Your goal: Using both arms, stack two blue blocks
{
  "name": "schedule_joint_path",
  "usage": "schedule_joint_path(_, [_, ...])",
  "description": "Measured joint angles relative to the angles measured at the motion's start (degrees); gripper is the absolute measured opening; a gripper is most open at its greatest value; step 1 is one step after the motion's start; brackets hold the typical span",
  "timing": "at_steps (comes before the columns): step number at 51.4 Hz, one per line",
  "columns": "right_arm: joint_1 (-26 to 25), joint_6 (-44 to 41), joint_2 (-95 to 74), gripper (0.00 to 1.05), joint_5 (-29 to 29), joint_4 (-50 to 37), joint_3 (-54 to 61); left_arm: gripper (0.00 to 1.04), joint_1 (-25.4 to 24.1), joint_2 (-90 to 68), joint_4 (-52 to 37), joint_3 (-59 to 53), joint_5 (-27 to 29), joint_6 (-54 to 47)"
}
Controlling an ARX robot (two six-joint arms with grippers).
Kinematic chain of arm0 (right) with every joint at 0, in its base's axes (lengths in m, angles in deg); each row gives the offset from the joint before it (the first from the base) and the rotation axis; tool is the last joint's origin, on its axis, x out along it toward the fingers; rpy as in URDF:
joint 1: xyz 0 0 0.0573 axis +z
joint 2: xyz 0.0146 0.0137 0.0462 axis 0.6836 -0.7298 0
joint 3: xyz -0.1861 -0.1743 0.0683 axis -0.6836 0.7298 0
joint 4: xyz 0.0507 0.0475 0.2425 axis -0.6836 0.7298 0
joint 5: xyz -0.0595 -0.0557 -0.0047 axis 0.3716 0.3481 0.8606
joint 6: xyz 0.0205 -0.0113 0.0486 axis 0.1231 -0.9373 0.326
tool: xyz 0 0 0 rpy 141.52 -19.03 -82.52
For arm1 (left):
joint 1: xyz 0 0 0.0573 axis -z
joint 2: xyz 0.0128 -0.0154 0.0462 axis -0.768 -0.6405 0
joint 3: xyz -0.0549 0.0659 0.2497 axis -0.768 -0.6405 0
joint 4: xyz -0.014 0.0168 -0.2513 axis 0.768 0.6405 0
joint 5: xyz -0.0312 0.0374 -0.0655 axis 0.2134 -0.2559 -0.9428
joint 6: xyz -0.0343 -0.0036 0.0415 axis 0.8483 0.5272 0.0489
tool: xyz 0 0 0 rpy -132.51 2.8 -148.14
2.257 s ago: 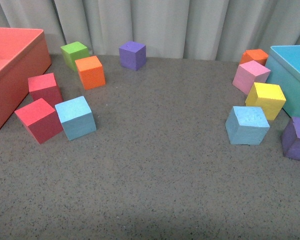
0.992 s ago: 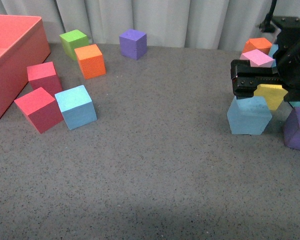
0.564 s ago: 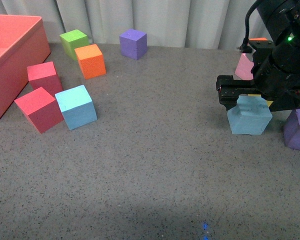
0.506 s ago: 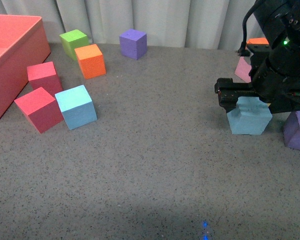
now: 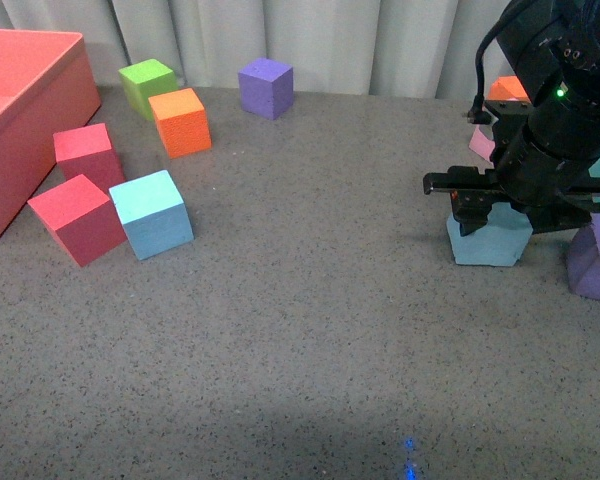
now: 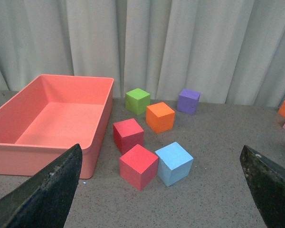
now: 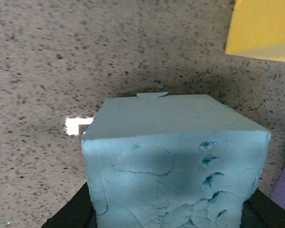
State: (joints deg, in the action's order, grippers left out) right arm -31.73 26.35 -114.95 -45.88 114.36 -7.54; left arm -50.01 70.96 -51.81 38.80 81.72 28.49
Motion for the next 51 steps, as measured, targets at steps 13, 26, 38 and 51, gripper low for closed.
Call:
schedule_joint_path(13, [5.7, 2.1, 0.5, 0.48, -4.1, 0.0, -3.8, 0.98, 0.0, 0.0, 0.0, 0.0, 0.0, 0.0])
schedule_joint_path(26, [13.1, 6.2, -8.5, 0.48, -4.4, 6.1, -17.4, 0.98, 0.0, 0.0, 0.0, 0.0, 0.0, 0.0])
schedule_joint_path(38, [15.1, 8.3, -13.4, 0.48, -4.0, 11.0, -25.7, 0.98, 0.0, 0.0, 0.0, 0.0, 0.0, 0.0])
schedule_joint_path(51, [15.8, 9.2, -14.8, 0.63, -4.7, 11.8, -28.5, 0.98, 0.0, 0.0, 0.0, 0.0, 0.0, 0.0])
